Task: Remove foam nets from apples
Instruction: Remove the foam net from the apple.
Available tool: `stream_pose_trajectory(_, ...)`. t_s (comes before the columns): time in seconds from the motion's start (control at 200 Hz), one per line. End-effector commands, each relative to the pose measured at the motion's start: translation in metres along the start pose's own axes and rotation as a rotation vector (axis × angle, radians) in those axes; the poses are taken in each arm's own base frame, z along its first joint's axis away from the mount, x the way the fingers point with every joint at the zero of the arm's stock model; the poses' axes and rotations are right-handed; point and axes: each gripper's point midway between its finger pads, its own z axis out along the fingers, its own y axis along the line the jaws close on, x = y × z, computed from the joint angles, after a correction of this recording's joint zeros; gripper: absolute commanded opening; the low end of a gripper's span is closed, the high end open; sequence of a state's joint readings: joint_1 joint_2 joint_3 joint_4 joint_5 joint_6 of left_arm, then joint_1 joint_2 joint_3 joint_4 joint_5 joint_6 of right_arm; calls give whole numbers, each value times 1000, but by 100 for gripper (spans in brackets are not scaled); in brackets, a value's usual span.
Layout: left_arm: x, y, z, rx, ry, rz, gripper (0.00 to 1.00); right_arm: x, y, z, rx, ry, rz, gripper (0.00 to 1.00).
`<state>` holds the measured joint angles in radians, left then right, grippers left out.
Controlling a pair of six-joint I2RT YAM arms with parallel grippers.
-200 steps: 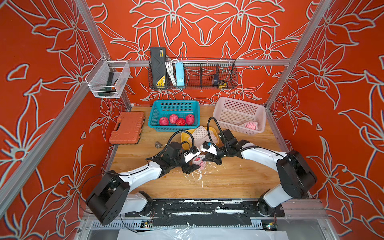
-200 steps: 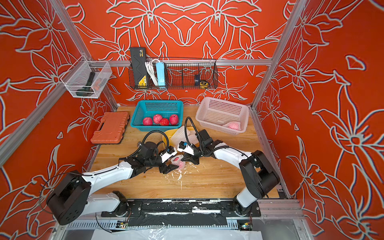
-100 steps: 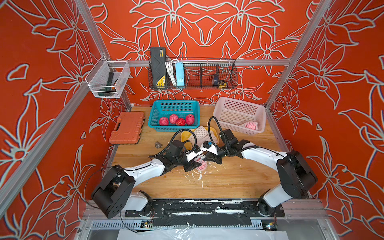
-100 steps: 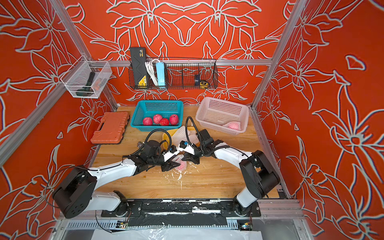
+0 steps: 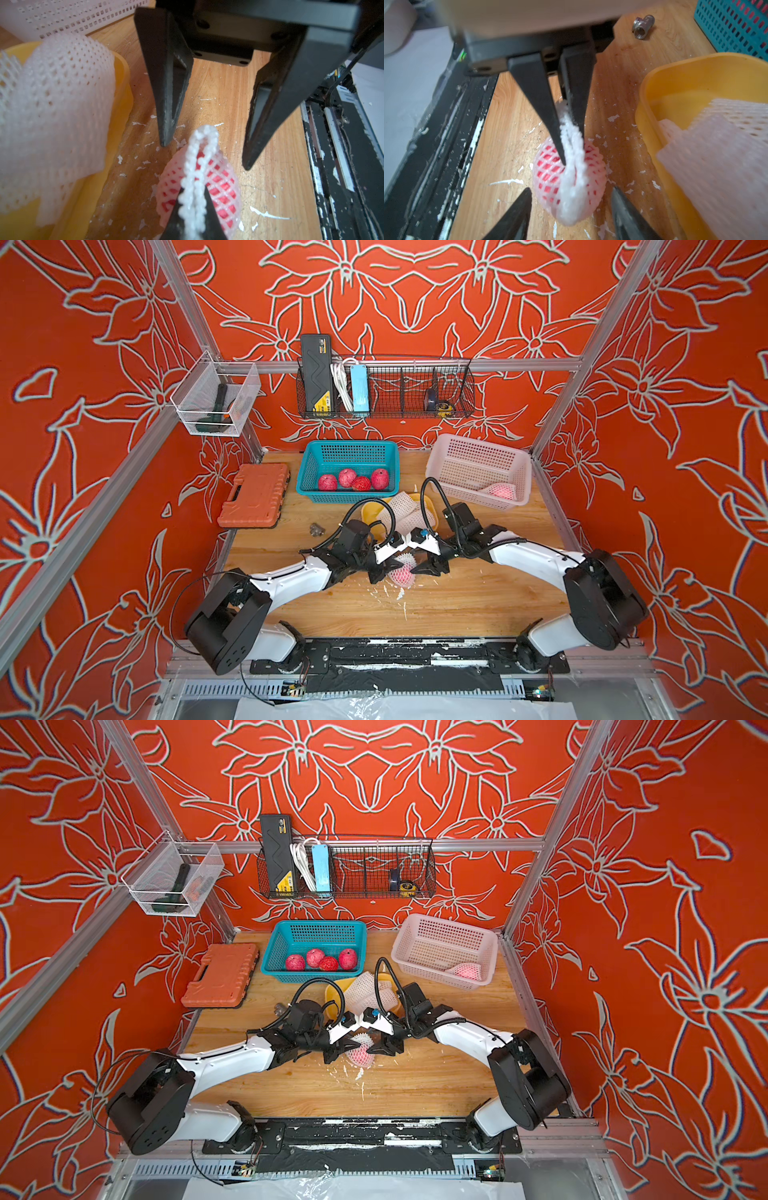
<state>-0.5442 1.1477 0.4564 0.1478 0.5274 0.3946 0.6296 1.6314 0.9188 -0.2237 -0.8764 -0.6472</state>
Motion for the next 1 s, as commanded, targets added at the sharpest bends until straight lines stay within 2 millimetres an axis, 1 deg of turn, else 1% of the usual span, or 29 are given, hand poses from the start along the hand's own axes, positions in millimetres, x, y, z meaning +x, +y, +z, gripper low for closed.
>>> stream_pose_trajectory(0.0, -11, -4, -3, 17, -52, 21, 9, -12, 6, 2, -43, -35, -35, 35)
stream_pose_trajectory(0.145, -22, -9, -8, 32, -110, 23, 9, -24, 7, -3, -37, -71, -39, 18)
stream_pose_trajectory(0.205, -28, -10, -10, 36, -131, 27, 9, -31, 8, -6, -29, -93, -44, 16)
stream_pose_trajectory(0.24, -29, -11, -11, 40, -138, 28, 9, -35, 9, -9, -26, -106, -55, 14)
stream_pose_trajectory(0.315, -30, -12, -12, 47, -144, 22, 8, -44, 10, -14, -12, -130, -68, 13)
stream_pose_trajectory(0.48, -36, -14, -10, 52, -165, 27, 8, -57, 12, -20, -10, -156, -80, 10)
stream_pose_trajectory(0.545, -38, -13, -8, 45, -172, 24, 8, -56, 14, -20, -14, -149, -75, 9)
stream_pose_trajectory(0.756, -46, -2, 1, 20, -193, 7, 8, -40, 21, -12, -35, -84, -71, 9)
stream_pose_trajectory(0.896, -49, 4, 6, 6, -198, -6, 8, -23, 18, -8, -7, -24, -58, 10)
stream_pose_trajectory(0.991, -50, 5, 7, 10, -211, -15, 8, -23, 18, -8, 4, -38, -55, 11)
